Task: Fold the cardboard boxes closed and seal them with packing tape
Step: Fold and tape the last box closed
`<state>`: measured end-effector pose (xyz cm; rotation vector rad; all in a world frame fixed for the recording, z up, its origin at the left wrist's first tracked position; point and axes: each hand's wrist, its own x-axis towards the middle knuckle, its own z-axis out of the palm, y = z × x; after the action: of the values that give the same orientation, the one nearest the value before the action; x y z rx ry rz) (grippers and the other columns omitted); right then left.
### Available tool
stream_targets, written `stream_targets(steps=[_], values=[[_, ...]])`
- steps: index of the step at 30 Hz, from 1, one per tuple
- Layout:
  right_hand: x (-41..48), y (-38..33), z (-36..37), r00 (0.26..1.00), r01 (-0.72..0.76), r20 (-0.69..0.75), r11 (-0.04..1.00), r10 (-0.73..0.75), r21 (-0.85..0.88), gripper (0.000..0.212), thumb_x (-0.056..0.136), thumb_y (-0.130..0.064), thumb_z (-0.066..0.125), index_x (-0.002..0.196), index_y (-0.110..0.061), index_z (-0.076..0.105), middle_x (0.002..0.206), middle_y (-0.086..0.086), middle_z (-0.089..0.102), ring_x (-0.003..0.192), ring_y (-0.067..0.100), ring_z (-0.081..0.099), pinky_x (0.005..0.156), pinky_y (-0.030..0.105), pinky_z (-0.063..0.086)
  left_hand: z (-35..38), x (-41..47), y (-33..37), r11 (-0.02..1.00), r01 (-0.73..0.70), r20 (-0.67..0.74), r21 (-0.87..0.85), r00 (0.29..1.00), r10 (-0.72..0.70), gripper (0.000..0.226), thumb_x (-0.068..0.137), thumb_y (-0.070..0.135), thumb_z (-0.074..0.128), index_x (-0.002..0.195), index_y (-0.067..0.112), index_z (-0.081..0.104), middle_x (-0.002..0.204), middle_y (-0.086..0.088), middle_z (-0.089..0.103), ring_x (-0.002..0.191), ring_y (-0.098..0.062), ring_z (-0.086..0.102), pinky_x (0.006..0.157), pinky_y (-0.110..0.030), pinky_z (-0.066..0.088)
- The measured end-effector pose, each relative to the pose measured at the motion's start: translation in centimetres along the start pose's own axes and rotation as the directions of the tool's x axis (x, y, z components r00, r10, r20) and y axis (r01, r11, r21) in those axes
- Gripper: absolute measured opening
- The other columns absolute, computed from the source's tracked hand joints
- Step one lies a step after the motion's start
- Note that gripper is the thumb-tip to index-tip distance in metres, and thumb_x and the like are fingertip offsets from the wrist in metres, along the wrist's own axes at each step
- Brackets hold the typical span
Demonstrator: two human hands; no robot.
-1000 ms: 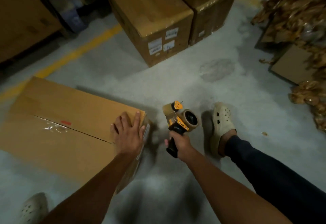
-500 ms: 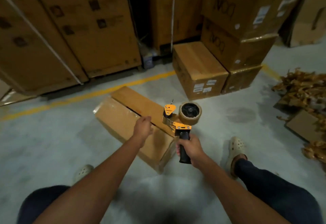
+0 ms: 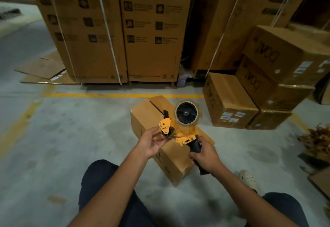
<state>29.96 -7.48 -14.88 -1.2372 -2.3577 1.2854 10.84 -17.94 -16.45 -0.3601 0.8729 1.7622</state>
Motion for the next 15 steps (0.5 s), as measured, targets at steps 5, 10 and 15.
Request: stream_targets(steps=[5, 10, 15], values=[[1.1, -0.6, 0.8, 0.993, 0.05, -0.094, 0.984, -0.067, -0.17, 0.042, 0.072, -0.02, 0.08, 0.102, -0.021, 0.051, 0.094, -0.002, 0.064, 0.081, 0.02, 0.064, 0.07, 0.042, 0.058, -0.3, 1.3, 0.9, 0.994, 0.002, 0.017, -0.108, 1.0, 0.0, 0.027, 0.097, 0.005, 0.054, 0.121, -0.007, 0.053, 0.119, -0.031, 0.059, 0.106, -0.043, 0.066, 0.089, -0.05, 0.056], [2.5, -1.2, 1.9, 0.992, 0.033, -0.119, 0.99, -0.05, -0.139, 0.04, 0.075, -0.017, 0.081, 0.093, -0.024, 0.045, 0.086, -0.008, 0.059, 0.08, 0.014, 0.059, 0.064, 0.026, 0.048, 0.4, 3.3, 1.6, 1.0, 0.023, -0.019, 0.008, 1.0, -0.023, 0.013, 0.095, -0.01, 0.044, 0.097, -0.006, 0.056, 0.097, -0.028, 0.064, 0.087, -0.032, 0.069, 0.081, -0.041, 0.06], [3.8, -1.1, 1.6, 0.995, 0.019, -0.097, 0.988, -0.034, -0.15, 0.04, 0.074, -0.017, 0.083, 0.092, -0.02, 0.048, 0.084, -0.001, 0.061, 0.078, 0.013, 0.059, 0.062, 0.026, 0.044, 0.3, 5.2, 2.2, 0.97, 0.022, -0.032, 0.24, 0.999, -0.015, 0.021, 0.097, -0.011, 0.042, 0.099, -0.003, 0.062, 0.089, -0.019, 0.067, 0.083, -0.024, 0.068, 0.075, -0.032, 0.06]])
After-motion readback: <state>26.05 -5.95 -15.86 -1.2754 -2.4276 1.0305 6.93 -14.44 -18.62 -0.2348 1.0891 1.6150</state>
